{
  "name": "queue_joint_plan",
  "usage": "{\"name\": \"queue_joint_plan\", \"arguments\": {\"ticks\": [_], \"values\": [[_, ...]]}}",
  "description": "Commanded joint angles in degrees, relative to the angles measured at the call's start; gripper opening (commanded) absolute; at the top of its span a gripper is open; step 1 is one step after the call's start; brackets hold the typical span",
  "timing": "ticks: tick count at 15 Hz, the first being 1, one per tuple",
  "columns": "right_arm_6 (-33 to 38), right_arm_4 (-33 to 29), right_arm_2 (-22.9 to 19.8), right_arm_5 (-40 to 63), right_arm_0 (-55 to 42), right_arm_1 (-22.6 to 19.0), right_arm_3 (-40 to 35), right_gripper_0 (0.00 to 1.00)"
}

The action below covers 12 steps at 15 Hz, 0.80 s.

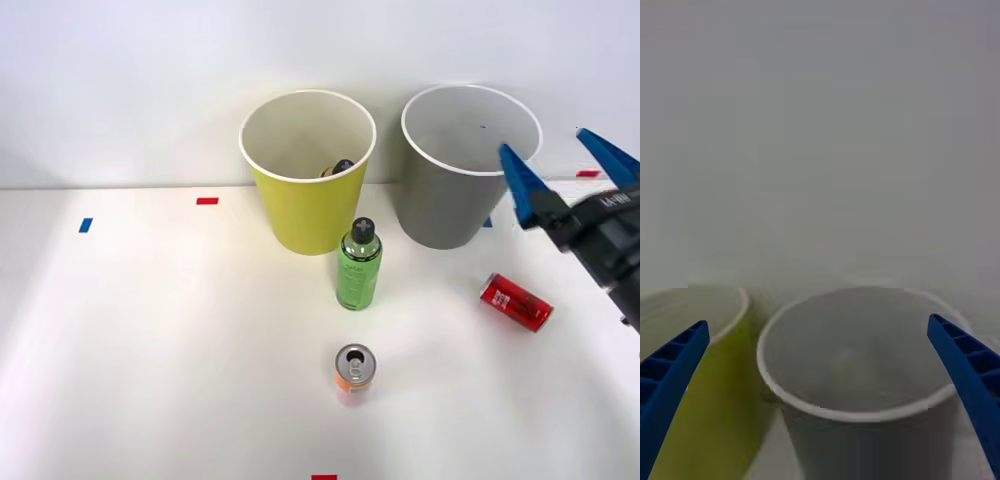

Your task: Put cans in the gray bin, plastic bottles in the light green bin

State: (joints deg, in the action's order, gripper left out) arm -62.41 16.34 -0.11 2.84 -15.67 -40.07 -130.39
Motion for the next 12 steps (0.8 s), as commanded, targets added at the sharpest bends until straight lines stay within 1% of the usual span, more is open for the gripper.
{"name": "queue_joint_plan", "arguments": {"ticks": [1,3,5,8,12], "values": [[1.3,1.0,-6.7,-3.2,-11.6,2.3,-1.2,1.0],[1.9,1.3,-8.3,-3.1,-16.1,5.0,-1.1,1.0],[2.4,1.5,-8.6,-3.1,-19.7,8.8,-0.5,1.0],[1.5,0.8,-8.5,-3.1,-21.4,14.1,4.0,1.0],[0.9,0.4,-8.5,-3.2,-20.7,17.0,8.0,1.0]]}}
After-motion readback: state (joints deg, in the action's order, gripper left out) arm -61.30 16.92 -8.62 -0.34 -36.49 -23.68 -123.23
